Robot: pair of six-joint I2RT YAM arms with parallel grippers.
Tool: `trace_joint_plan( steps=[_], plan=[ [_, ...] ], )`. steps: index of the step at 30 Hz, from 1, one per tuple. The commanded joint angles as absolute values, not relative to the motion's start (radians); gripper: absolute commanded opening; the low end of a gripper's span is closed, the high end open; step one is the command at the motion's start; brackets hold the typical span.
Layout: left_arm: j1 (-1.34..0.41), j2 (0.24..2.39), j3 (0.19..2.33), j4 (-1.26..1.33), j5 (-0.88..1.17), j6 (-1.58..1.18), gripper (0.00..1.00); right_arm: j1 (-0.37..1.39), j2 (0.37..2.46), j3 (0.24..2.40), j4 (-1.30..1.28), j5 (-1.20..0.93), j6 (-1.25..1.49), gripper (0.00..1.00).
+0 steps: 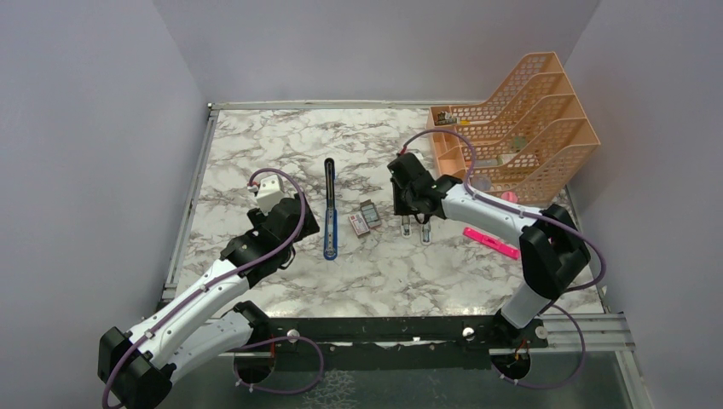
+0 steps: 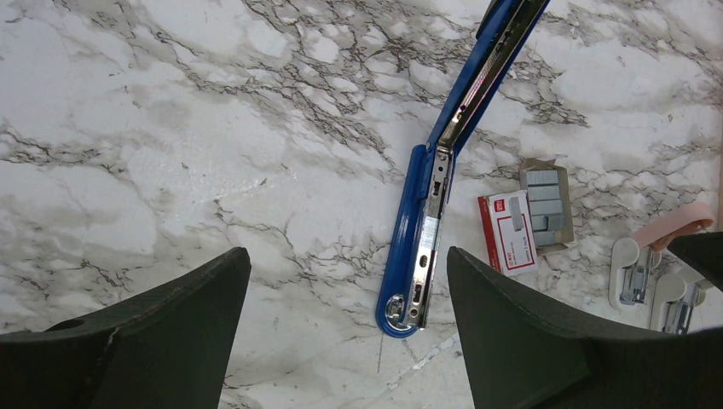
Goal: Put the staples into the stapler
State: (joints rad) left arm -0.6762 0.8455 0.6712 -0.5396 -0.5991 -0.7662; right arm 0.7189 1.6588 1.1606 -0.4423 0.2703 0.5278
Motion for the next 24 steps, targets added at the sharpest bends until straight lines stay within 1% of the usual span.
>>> trace_joint_plan(
  steps=[1,3,7,12,17,24],
  plan=[
    [-0.673,0.847,0.68,-0.52,-0.597,-0.775,0.86,0.728,1.695,1.191,-0.413,0.15,0.425,0.28],
    [-0.673,0.849,0.679,-0.52,-0.599,-0.776,0.86,0.757,1.718,1.211,-0.401,0.134,0.38,0.29],
    [-0.672,0.851,0.677,-0.52,-0.604,-0.777,0.86,0.814,1.789,1.288,-0.41,0.136,0.316,0.29],
    [-0.673,0.849,0.671,-0.518,-0.603,-0.781,0.86,0.828,1.897,1.385,-0.439,0.152,0.318,0.29],
    [-0.672,0.849,0.661,-0.512,-0.597,-0.781,0.86,0.828,1.994,1.477,-0.534,0.204,0.359,0.33],
    [-0.672,0.854,0.654,-0.504,-0.601,-0.772,0.86,0.828,2.022,1.482,-0.554,0.212,0.386,0.36]
  ],
)
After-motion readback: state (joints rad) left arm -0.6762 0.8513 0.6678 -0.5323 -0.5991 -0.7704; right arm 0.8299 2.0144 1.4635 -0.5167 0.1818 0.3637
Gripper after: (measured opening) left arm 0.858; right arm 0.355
